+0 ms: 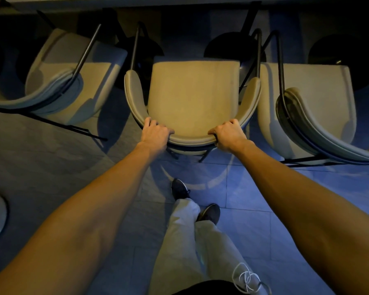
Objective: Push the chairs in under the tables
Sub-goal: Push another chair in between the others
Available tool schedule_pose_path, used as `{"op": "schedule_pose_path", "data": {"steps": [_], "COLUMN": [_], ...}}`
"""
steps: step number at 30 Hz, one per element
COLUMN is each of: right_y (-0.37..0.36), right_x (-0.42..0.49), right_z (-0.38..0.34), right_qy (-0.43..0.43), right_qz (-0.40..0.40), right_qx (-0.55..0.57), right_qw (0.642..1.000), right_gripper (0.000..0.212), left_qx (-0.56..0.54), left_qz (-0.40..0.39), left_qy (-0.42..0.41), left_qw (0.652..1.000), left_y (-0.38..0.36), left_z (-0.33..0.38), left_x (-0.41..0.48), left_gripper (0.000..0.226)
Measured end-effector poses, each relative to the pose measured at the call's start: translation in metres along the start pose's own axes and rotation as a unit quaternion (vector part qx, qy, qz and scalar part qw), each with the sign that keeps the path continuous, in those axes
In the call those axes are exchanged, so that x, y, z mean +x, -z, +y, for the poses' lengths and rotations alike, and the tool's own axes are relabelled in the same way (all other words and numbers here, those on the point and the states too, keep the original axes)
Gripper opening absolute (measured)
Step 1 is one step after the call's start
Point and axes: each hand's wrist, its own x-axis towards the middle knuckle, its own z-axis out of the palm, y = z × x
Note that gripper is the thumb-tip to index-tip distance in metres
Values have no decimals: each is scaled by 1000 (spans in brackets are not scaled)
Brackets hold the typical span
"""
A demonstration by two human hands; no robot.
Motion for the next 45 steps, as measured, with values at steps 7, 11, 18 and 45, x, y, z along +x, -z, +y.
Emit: {"op": "schedule_pose_path", "data": {"steps": [7, 11, 18, 45], "right_y": [15, 40, 47, 12], "right_x": [-5, -15, -34, -13], "right_z": [-10, -30, -65, -27], "right_qy": [1, 4, 6, -11], "right_qz": [-54, -63, -52, -39], "right_qx": [55, 109, 77, 81], "right_qw": [997, 992, 996, 996], "right_gripper": [33, 43, 45, 49], "left_qx": [-39, -86, -85, -75], "left_qz": [16, 40, 53, 17], "left_qy": [-7, 3, 4, 13], "left_qw": [999, 996, 995, 997], "left_y": [4, 14, 14, 6], "left_z": [12, 10, 6, 13], "left_x": [-20, -40, -54, -20], "left_gripper": [49, 47, 51, 19]}}
